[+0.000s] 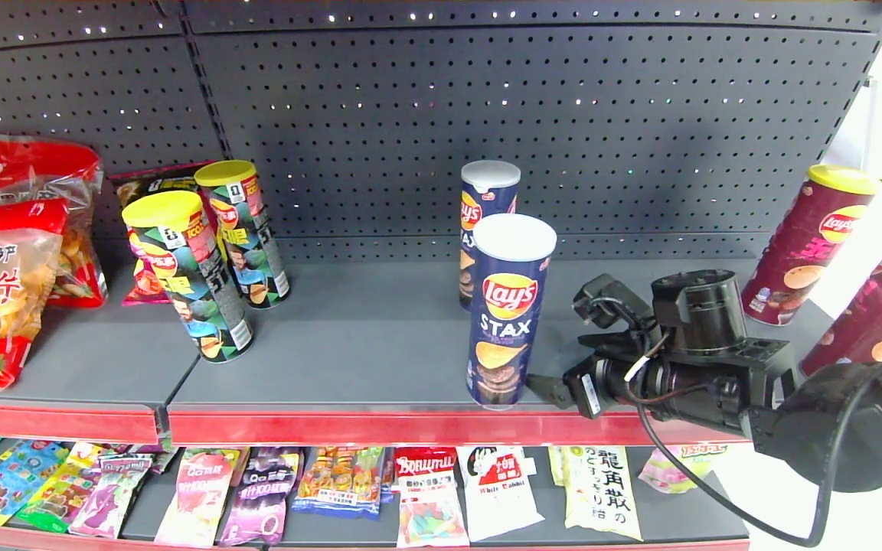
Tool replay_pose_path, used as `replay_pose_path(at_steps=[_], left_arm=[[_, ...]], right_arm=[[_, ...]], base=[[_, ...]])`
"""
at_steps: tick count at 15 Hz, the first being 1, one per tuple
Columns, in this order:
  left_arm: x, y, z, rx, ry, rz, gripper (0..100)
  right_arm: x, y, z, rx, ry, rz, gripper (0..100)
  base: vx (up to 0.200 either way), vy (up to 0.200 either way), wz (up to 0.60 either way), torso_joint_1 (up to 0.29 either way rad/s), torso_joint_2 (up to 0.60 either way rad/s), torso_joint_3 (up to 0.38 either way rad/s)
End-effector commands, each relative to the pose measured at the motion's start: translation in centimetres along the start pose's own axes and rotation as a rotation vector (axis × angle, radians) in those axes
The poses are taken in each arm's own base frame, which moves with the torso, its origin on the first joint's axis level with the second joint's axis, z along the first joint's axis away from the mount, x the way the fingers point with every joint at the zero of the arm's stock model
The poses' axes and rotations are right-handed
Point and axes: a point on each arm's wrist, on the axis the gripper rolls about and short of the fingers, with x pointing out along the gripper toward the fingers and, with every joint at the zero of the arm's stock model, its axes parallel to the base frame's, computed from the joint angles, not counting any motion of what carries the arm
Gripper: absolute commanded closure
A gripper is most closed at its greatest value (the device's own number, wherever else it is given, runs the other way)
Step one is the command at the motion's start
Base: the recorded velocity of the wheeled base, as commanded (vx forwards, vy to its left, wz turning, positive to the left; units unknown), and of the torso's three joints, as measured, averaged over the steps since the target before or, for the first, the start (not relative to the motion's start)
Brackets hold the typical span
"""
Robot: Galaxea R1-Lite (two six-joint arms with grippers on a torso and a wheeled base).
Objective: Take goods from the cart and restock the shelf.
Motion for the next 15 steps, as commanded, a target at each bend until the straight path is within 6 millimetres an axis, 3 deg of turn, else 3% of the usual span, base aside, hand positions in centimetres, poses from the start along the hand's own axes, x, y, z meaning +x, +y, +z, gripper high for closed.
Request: replay_pose_path(at_steps=[1,15], left_arm=[[0.01,0.00,0.00,0.000,0.001,0.000,0],[0.01,0.00,0.00,-0.001,0.001,0.000,0]], right_arm=[[0.03,0.03,0.06,-0.001,-0.002,0.001,0],[0.55,0.67,0.65,-0.013,-0.018,0.019,0]], base=[[0.000,0.000,0.00,0.000,0.00,0.000],[0.000,0.000,0.00,0.000,0.00,0.000]])
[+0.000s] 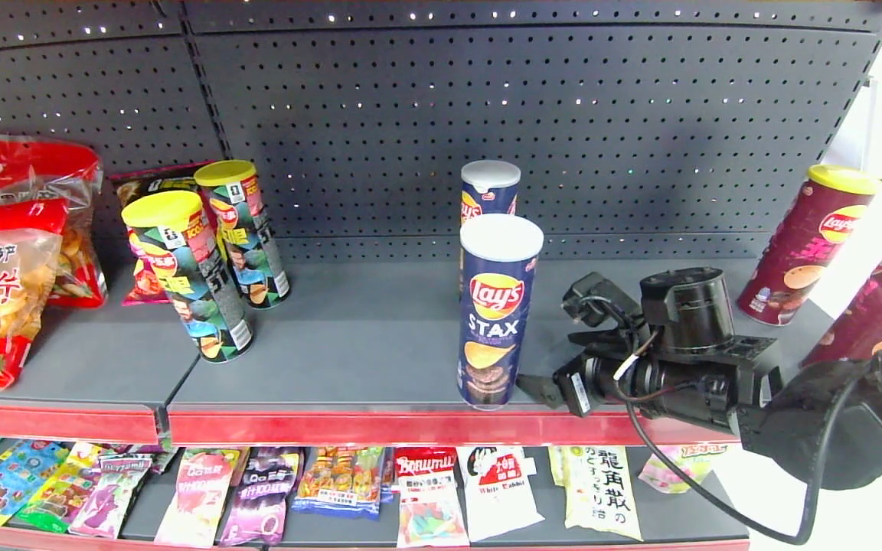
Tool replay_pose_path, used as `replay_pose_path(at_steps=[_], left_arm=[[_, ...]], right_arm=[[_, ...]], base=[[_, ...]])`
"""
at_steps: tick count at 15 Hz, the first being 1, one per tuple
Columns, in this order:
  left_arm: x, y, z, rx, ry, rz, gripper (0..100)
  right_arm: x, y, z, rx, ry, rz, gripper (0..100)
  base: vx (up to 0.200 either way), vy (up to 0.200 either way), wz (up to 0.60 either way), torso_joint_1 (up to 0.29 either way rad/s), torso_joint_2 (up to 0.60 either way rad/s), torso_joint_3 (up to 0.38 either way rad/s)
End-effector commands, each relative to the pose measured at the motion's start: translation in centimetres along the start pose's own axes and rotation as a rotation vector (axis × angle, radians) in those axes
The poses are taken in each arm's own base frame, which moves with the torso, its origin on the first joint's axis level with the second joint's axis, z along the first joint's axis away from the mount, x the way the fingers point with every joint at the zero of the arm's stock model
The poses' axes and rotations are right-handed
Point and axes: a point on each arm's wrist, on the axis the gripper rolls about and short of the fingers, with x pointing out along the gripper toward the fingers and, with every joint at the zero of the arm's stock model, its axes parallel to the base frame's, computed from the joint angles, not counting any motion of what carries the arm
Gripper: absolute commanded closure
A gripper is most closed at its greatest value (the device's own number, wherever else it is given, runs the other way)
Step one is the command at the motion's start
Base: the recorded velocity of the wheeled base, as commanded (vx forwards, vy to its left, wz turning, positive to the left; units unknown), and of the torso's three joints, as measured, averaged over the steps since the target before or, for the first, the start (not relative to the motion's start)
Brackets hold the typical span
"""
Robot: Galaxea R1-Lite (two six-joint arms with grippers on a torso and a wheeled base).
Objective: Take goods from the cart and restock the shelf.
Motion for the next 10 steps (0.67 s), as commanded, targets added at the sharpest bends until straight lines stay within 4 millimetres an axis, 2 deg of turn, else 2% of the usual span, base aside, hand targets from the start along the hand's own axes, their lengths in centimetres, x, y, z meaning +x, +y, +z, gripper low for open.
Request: replay_pose_path(at_steps=[1,10], left_arm=[[0.00,0.00,0.02,0.001,0.000,0.000,0],[0.00,0.00,0.02,-0.001,0.000,0.000,0]], right_arm=[[0.16,-0.01,0.11,-0.001,-0.003,0.000,0],[0.52,0.31,0.59,-0.005,-0.016,0.009,0]], base=[[0.000,0.000,0.00,0.000,0.00,0.000],[0.000,0.000,0.00,0.000,0.00,0.000]])
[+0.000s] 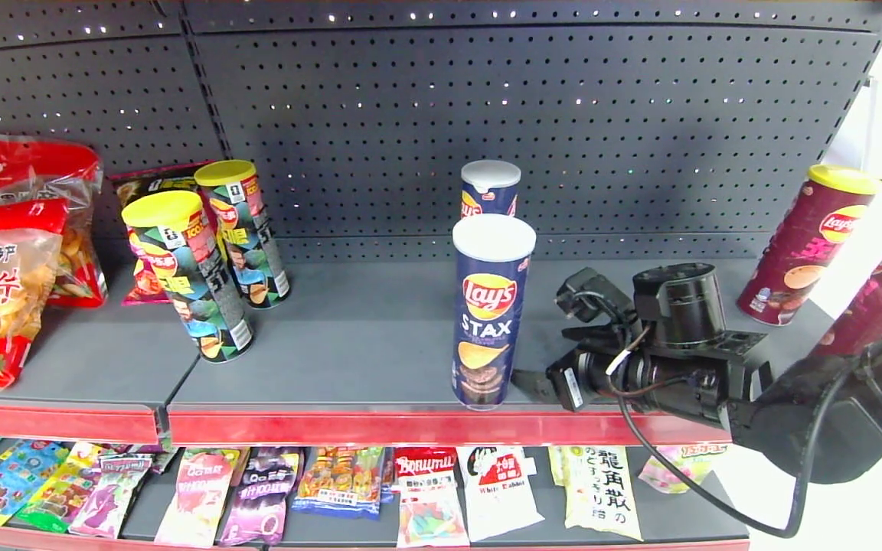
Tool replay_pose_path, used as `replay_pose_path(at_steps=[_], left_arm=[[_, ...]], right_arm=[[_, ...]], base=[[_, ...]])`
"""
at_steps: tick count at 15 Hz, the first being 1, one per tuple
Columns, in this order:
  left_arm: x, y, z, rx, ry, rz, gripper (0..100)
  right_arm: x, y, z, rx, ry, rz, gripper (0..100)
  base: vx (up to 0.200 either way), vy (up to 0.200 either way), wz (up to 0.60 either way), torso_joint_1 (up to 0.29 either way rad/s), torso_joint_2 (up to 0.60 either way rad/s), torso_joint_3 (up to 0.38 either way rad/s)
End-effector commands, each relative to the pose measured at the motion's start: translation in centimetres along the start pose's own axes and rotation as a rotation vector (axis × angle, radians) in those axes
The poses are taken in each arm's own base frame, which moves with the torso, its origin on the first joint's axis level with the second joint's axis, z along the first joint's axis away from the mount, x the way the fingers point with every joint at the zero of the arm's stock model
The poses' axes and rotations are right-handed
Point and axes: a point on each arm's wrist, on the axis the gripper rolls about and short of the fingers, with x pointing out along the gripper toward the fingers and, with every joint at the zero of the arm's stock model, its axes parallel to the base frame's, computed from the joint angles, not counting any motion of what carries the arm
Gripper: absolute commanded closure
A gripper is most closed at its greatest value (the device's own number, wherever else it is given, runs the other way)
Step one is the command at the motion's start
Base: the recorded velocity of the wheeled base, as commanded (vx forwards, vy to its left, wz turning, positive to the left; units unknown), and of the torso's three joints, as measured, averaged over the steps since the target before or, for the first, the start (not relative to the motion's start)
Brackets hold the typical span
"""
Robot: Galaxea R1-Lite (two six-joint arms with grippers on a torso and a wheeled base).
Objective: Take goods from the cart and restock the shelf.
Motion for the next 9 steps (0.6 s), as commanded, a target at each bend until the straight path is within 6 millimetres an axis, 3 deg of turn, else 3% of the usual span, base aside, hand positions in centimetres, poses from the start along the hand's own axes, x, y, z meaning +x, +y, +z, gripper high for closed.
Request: replay_pose_path(at_steps=[1,9], left_arm=[[0.01,0.00,0.00,0.000,0.001,0.000,0],[0.01,0.00,0.02,-0.006,0.000,0.000,0]], right_arm=[[0.10,0.03,0.06,-0.001,-0.002,0.001,0],[0.56,0.01,0.18,-0.001,-0.017,-0.003,0]], base=[[0.000,0.000,0.00,0.000,0.00,0.000],[0.000,0.000,0.00,0.000,0.00,0.000]])
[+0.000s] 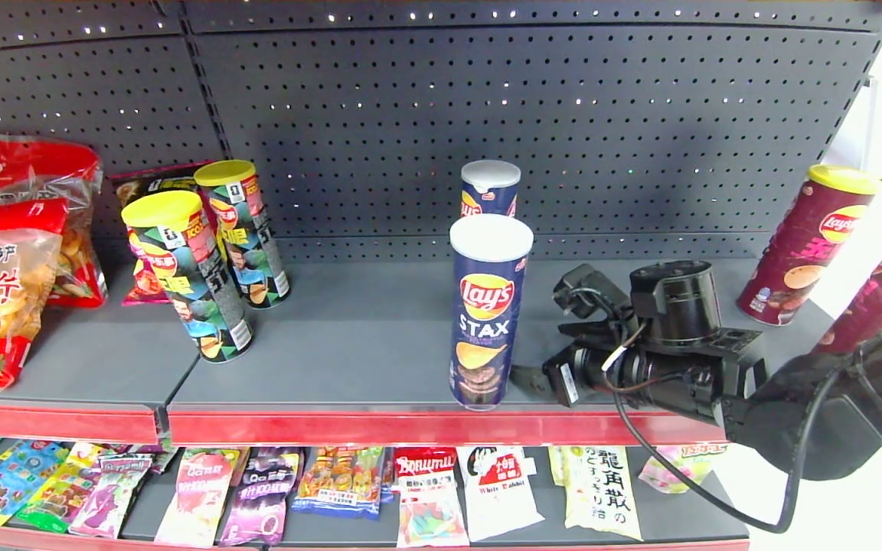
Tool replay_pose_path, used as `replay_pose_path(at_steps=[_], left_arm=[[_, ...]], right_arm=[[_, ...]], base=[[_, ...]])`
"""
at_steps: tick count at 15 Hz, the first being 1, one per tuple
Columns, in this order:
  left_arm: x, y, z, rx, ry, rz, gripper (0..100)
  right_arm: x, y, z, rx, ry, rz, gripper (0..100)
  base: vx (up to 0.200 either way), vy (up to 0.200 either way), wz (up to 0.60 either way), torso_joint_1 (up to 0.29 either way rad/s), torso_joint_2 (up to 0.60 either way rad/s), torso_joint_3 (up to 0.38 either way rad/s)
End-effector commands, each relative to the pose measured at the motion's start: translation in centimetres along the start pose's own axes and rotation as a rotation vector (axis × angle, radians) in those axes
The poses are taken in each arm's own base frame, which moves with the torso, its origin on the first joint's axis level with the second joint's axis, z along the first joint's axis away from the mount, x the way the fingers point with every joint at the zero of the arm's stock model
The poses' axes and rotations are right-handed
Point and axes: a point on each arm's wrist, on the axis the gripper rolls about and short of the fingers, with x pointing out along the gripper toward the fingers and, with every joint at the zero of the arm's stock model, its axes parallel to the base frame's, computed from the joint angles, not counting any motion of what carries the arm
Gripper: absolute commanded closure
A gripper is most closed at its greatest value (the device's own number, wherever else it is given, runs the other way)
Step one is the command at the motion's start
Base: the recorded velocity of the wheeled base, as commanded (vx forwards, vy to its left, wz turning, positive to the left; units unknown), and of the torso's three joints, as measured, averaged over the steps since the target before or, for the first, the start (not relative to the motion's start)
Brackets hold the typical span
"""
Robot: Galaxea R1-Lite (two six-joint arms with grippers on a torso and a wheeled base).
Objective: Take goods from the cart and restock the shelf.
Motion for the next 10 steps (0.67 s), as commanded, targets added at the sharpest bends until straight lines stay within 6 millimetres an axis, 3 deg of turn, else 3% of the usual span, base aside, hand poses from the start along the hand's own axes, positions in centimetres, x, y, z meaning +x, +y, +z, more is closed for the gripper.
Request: replay_pose_path(at_steps=[1,10], left_arm=[[0.01,0.00,0.00,0.000,0.002,0.000,0],[0.01,0.00,0.00,0.000,0.002,0.000,0]], right_arm=[[0.34,0.04,-0.21,-0.002,-0.007,-0.004,0],[0.18,-0.20,-0.38,0.000,-0.003,-0.015,0]], base=[[0.000,0.000,0.00,0.000,0.00,0.000],[0.000,0.000,0.00,0.000,0.00,0.000]])
